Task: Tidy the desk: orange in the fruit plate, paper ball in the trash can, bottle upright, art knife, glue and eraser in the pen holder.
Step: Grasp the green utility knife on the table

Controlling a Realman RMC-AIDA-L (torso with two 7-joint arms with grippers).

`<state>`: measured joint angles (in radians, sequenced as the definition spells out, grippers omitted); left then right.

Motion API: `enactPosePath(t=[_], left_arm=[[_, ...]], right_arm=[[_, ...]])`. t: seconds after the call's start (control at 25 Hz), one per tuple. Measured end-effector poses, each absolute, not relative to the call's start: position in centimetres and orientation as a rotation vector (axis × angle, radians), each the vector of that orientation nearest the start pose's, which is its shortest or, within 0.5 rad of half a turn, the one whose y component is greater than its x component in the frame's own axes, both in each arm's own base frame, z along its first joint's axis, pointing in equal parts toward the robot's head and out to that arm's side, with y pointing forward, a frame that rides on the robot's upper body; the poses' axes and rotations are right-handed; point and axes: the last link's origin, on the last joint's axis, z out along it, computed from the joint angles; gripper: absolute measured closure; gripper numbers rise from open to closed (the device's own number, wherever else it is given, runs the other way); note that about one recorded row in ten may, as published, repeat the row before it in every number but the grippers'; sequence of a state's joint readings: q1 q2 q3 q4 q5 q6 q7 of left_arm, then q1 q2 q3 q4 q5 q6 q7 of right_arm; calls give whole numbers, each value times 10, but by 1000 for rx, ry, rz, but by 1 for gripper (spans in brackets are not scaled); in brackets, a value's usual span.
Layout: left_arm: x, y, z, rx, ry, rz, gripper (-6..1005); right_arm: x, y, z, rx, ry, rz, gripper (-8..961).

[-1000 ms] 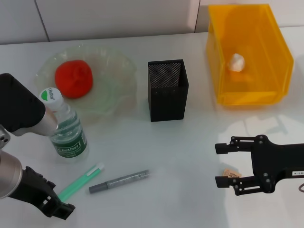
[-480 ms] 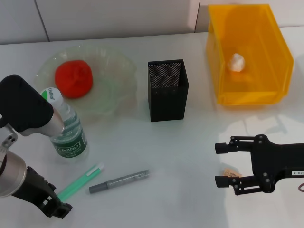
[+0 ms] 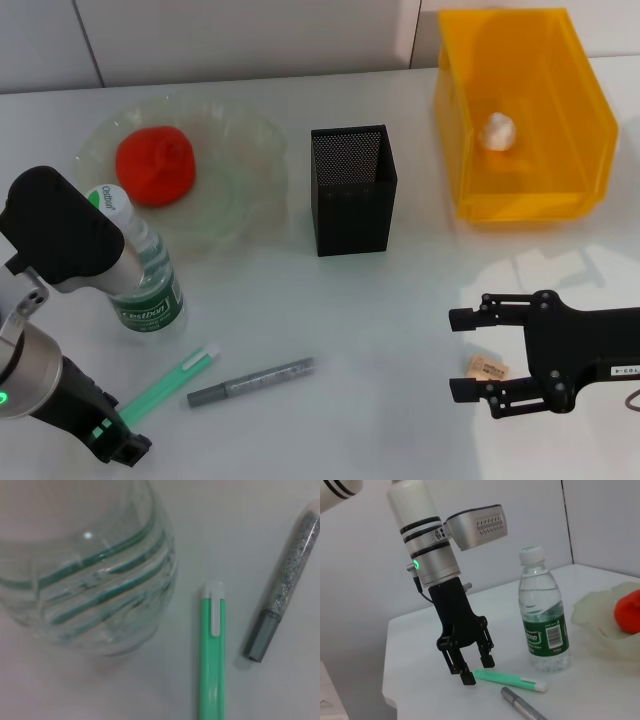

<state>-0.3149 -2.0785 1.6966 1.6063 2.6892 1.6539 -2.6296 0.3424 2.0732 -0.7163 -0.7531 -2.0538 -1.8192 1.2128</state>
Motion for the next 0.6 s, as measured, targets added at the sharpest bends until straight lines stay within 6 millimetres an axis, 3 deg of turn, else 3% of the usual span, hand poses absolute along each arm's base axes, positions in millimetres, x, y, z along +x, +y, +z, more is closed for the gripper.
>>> enactPosePath(t=[0.48, 0.6], left_arm=[[-209, 275, -22, -2606, -824, 818, 400], [-209, 276, -22, -2595, -821, 819, 560]], right_arm=[[296, 251, 11, -2896, 479, 702, 175], [296, 251, 11, -2896, 481, 702, 175]])
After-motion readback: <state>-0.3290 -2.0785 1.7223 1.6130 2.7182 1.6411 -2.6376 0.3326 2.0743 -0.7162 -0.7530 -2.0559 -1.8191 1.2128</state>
